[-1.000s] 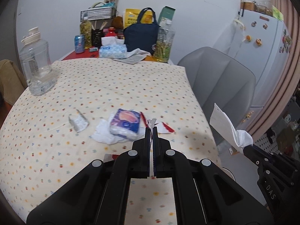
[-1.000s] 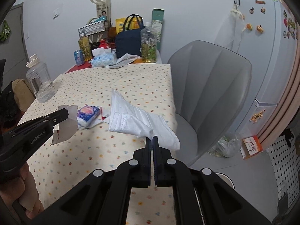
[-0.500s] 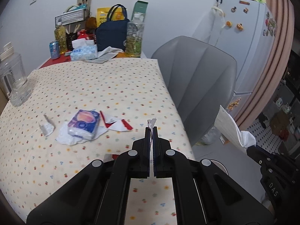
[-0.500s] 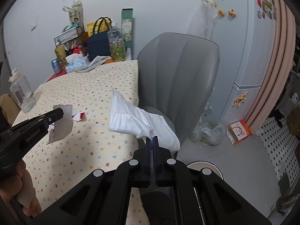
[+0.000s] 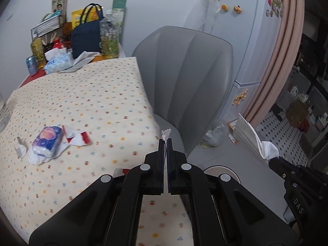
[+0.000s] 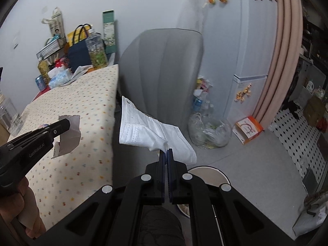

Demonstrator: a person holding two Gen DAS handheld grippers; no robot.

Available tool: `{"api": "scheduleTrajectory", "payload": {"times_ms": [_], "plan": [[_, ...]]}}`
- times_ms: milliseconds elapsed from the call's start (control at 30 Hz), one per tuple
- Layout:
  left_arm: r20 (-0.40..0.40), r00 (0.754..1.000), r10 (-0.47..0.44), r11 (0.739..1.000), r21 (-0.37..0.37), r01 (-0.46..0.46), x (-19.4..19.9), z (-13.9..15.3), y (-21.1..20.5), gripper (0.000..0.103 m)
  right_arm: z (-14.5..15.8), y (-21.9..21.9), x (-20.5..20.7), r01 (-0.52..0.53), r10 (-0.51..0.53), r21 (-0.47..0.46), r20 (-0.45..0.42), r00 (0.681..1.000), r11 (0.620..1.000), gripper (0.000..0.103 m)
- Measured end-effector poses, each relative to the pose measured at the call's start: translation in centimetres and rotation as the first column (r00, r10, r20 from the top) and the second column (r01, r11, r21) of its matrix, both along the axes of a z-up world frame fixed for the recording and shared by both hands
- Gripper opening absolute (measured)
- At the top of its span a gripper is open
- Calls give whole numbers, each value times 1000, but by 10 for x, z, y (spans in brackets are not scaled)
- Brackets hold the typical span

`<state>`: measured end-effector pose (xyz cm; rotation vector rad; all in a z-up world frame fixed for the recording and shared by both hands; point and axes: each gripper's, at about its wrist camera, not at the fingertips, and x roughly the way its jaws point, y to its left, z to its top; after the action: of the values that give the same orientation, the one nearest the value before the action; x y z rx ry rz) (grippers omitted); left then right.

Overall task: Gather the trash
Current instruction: 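Carry paper and plastic bag to the bin and open both tools over it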

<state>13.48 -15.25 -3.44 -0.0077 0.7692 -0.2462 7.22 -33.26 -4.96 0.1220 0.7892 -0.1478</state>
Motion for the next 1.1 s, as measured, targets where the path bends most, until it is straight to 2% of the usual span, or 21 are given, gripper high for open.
{"api": "scheduleTrajectory", "payload": {"times_ms": [400, 633, 900, 967, 1100], "plan": [[-52, 986, -159, 987, 32, 160, 16, -22, -89, 3, -19, -70, -10, 131, -130, 19, -33, 991, 991, 3], [-89, 971, -221, 972, 60, 226, 24, -39, -132, 3, -45, -102, -6, 189, -185, 46, -78, 980, 981, 4], [-133, 962, -238, 964, 86, 251, 28, -60, -153, 3, -74, -120, 5, 219, -209, 64, -129, 969, 974, 4], [-139, 962, -236, 964, 93, 250, 29, -63, -154, 3, -81, -122, 7, 226, -215, 72, -142, 966, 971, 7], [-145, 962, -229, 963, 107, 246, 29, -66, -155, 3, -98, -133, 10, 253, -230, 113, -182, 956, 961, 7]]}}
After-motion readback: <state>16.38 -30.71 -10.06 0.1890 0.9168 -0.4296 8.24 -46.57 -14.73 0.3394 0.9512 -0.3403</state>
